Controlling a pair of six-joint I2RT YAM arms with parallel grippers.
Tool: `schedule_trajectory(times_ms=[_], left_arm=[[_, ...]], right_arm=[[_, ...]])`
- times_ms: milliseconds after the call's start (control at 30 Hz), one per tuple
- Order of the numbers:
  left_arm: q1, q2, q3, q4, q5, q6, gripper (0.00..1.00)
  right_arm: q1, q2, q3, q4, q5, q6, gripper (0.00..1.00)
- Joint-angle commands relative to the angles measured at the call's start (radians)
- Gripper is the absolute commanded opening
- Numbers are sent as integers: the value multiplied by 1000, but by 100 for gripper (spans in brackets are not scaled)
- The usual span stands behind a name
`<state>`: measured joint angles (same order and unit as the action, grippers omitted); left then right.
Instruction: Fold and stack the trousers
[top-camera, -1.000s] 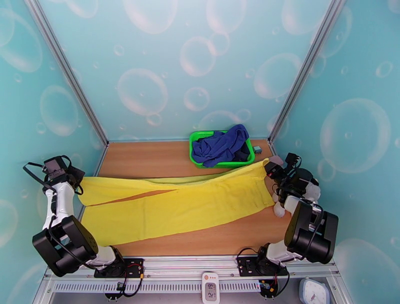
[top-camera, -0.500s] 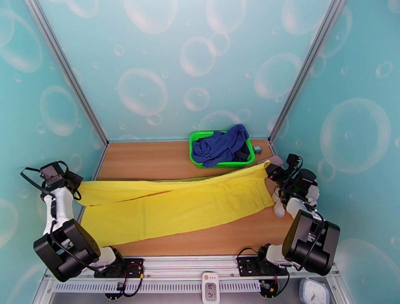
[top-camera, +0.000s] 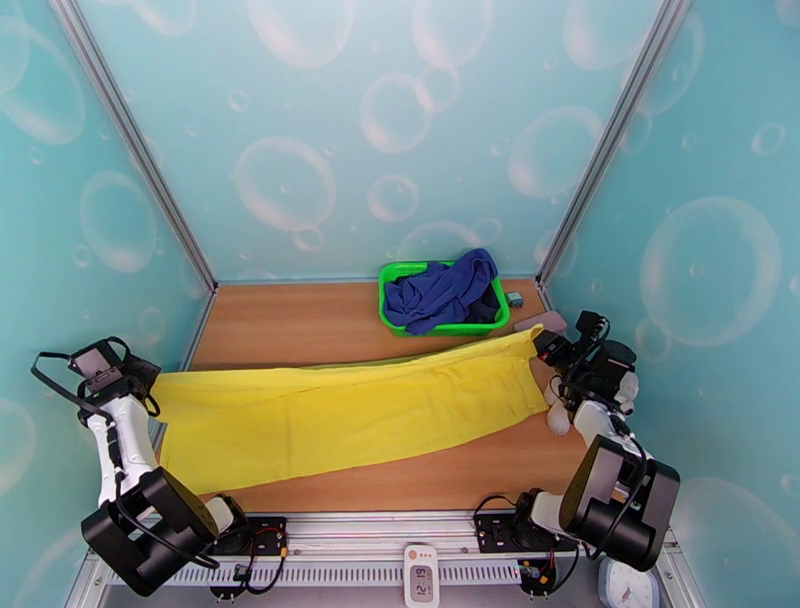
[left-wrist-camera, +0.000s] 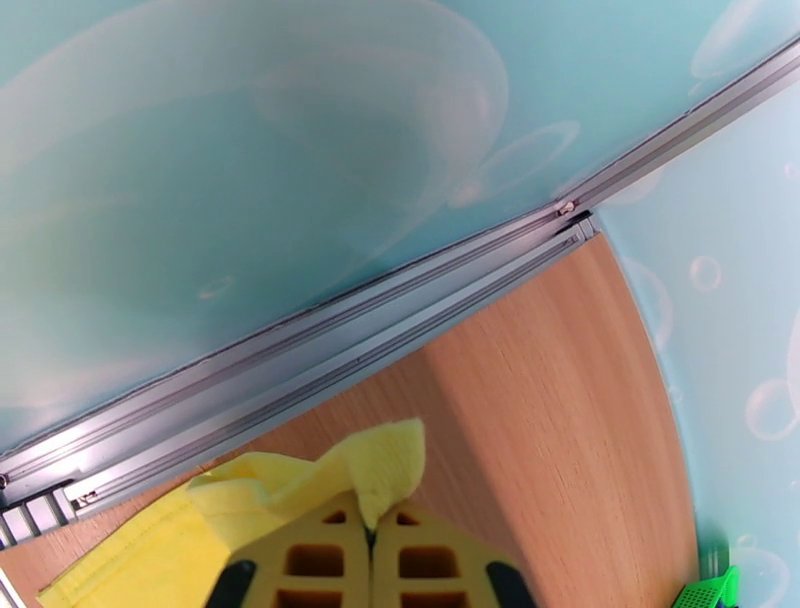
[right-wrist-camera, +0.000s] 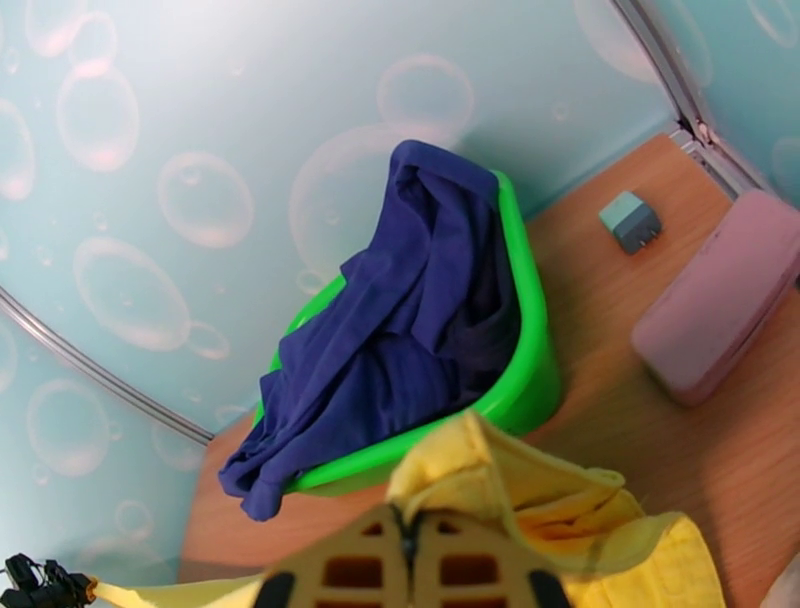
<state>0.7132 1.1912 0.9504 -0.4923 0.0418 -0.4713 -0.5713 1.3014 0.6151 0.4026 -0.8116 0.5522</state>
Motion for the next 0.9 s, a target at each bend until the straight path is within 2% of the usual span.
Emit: schedule_trajectory(times_ms=[0, 233, 533, 733, 800, 867], left_arm=[[13, -47, -57, 45, 5, -5, 0], [54, -124, -184, 69, 155, -43, 0], [133, -211, -292, 107, 293, -121, 0], [146, -283, -307, 99, 311, -142, 0], [155, -317, -318, 77, 277, -156, 0], [174, -359, -335, 65, 255, -165, 3]], right_arm=[[-26, -12, -25, 6, 20, -27, 0], [-47, -18, -58, 48, -9, -8, 0], [-57, -128, -131, 41, 76, -11, 3], [-80, -254, -204, 60, 174, 12, 7], [-95, -291, -220, 63, 193, 19, 9], [-109, -314, -225, 51, 210, 28, 18]])
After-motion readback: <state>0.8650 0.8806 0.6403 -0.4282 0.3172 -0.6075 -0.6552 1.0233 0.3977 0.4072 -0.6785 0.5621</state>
